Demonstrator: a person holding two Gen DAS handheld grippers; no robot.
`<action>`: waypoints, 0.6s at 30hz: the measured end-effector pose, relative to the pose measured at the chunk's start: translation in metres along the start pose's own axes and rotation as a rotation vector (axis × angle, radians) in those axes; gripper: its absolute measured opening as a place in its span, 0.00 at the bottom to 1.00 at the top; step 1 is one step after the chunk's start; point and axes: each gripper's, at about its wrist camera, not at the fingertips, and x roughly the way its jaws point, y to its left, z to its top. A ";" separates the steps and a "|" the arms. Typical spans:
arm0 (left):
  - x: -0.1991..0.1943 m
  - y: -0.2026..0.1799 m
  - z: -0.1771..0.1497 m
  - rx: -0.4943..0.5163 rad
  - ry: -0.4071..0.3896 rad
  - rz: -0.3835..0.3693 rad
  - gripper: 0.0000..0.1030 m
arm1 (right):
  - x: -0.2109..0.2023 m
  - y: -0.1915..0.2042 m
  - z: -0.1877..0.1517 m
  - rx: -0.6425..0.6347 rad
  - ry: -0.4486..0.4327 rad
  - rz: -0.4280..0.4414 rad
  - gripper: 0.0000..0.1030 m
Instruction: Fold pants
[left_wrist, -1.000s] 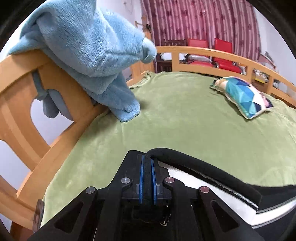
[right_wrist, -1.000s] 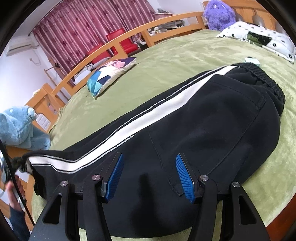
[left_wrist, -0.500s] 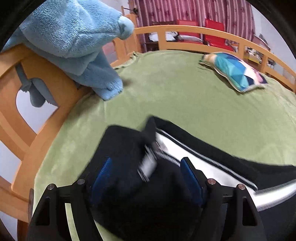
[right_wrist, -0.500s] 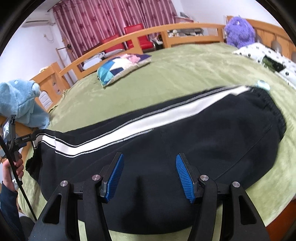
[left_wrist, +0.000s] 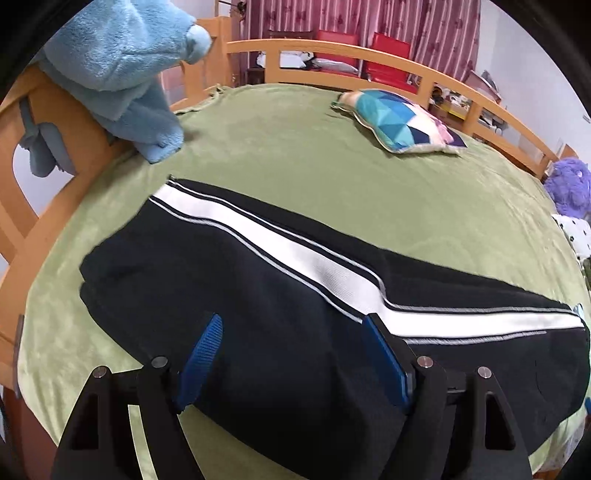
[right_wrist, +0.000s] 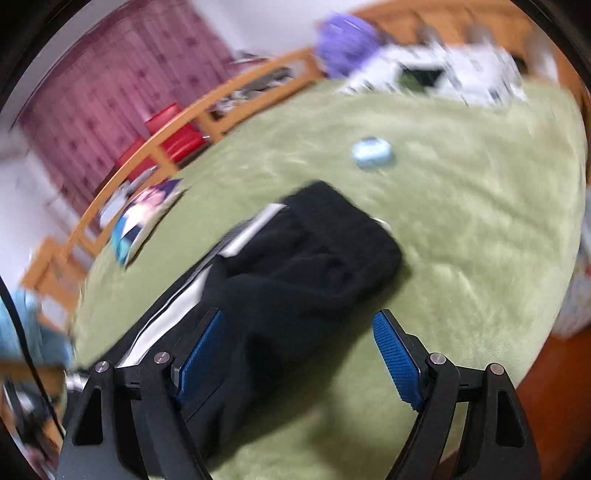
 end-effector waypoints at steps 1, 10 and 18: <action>-0.001 -0.006 -0.003 0.005 0.007 -0.008 0.74 | 0.015 -0.010 0.004 0.040 0.030 0.017 0.79; -0.013 -0.023 -0.015 0.015 0.027 -0.009 0.74 | 0.097 -0.021 0.032 0.259 0.079 0.122 0.72; -0.027 -0.024 -0.018 0.028 0.001 0.003 0.74 | -0.023 0.026 0.095 -0.070 -0.224 0.311 0.37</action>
